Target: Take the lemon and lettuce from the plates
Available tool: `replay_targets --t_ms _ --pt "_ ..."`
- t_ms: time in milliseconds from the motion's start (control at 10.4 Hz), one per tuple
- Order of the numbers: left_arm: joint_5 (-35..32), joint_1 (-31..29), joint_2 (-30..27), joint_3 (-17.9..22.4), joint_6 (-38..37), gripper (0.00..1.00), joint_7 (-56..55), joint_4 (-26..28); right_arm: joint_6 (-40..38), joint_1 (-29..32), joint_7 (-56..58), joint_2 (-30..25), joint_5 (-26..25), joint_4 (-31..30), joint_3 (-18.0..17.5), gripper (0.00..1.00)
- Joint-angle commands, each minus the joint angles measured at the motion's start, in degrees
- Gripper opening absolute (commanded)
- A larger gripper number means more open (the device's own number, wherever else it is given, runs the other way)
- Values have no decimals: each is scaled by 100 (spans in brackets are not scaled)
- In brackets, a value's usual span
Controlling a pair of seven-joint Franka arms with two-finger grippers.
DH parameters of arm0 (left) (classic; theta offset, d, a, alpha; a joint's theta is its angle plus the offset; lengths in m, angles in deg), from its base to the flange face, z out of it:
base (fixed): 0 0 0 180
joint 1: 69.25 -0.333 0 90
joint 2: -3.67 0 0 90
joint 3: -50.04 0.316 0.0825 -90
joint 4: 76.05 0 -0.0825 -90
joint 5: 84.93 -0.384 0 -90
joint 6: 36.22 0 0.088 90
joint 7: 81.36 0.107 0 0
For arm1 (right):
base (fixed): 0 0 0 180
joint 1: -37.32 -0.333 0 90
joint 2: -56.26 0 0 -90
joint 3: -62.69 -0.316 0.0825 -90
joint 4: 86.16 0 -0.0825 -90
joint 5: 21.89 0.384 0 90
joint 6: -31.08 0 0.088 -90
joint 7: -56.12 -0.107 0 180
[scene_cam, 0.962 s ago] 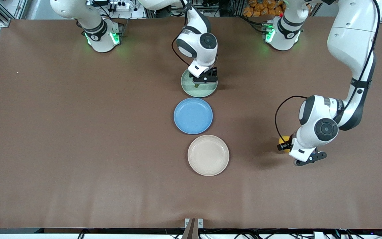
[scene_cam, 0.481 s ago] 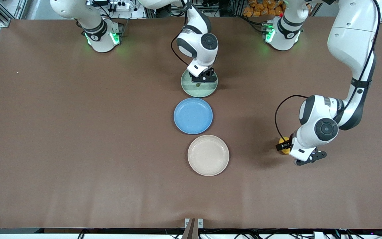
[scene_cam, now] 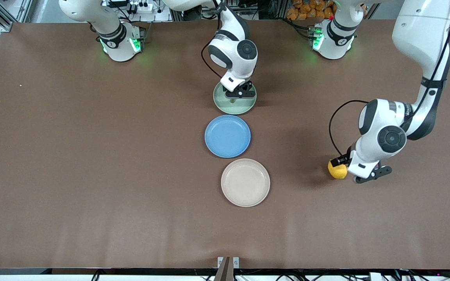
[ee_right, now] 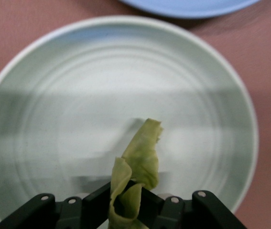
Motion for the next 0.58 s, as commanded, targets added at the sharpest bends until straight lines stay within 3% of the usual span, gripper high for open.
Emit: replay_targets --t_ms 0,481 --pt "-76 -69 -693 -58 49 100 12 609 -938 249 -15 -51 34 577 -23 3" --pt "335 -60 -2054 -76 49 100 12 1724 -1450 775 424 -542 69 667 -32 2"
